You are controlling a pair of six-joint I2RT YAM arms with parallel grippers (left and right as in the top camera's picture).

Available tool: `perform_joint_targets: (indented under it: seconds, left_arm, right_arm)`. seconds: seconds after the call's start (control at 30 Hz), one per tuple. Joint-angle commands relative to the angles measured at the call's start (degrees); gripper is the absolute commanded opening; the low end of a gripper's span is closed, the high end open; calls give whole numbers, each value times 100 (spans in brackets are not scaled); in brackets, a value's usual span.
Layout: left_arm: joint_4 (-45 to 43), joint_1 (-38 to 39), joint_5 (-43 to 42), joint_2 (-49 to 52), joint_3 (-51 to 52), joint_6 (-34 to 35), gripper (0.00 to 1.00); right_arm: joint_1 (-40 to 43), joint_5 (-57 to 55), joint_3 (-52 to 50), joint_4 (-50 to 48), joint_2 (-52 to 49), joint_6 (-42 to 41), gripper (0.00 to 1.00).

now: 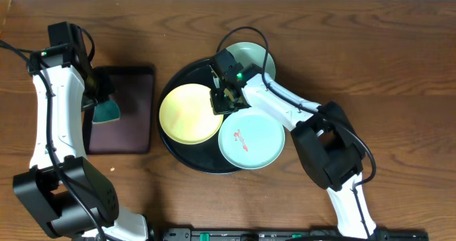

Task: Clean dirty plates on tray and stack at the side
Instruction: 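Lift the sponge back toward the black tray with the left gripper, then lift the yellow plate off the tray and carry it right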

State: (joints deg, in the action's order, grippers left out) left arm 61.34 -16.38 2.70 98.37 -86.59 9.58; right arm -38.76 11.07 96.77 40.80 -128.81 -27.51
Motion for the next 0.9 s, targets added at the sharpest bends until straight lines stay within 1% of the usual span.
perform_joint_targets:
  seconds: [0.0, 0.07, 0.13, 0.17, 0.23, 0.37, 0.5, 0.7, 0.87]
  left_arm:
    - [15, -9, -37, 37, 57, -76, 7]
    - [15, -9, -63, 37, 57, -74, 7]
    - [15, -9, -74, 37, 57, -74, 7]
    - [15, -9, -76, 37, 57, -74, 7]
    - [15, -9, -76, 37, 57, -74, 7]
    - [15, -9, -76, 37, 57, -74, 7]
    - [15, -9, -76, 37, 57, -74, 8]
    - [15, -9, -76, 37, 57, -74, 7]
    - [15, -9, -76, 37, 57, -74, 7]
  right_arm:
    - [-35, 140, 90, -7, -208, 118, 1]
    - [-101, 140, 92, 9, -275, 114, 1]
    - [-133, 140, 90, 7, -299, 114, 5]
    - [-142, 140, 90, 4, -299, 118, 6]
    - [-146, 140, 92, 0, -299, 118, 1]
    - [-129, 138, 245, 138, -262, 129, 1]
    - [-125, -74, 557, 358, 2, 426, 1]
    - [-232, -1300, 852, 745, 723, 807, 1]
    - [-468, -2992, 855, 935, 1274, 914, 1]
